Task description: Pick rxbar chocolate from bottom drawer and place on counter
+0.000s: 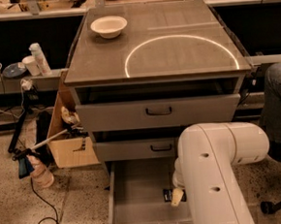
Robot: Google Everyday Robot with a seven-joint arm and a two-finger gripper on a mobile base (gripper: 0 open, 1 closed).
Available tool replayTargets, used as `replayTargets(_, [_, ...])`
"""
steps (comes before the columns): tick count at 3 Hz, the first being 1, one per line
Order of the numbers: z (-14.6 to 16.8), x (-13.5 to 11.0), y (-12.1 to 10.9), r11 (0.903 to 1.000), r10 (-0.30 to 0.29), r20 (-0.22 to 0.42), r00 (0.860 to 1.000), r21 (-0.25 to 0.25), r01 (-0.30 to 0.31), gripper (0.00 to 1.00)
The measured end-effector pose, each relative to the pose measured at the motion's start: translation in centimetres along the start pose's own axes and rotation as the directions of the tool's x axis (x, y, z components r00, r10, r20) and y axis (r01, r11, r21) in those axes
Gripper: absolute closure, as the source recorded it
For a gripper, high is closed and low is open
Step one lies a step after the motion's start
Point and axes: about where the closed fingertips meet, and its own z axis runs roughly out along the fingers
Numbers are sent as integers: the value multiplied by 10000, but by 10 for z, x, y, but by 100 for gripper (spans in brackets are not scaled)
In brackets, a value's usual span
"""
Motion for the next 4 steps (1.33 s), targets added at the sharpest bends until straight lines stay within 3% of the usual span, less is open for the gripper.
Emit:
replayTargets(1, [1, 22, -9, 9997, 234, -395, 9989, 64, -232, 0])
replayTargets(2, [1, 38, -14, 9989, 383, -163, 9991, -260, -387, 0])
replayTargets(3, [21, 48, 10, 9849, 1105, 1071, 9881, -1450, -945, 0])
replayTargets(4, [11, 45, 5, 9804, 1354, 2021, 9700, -1688, -1017, 0])
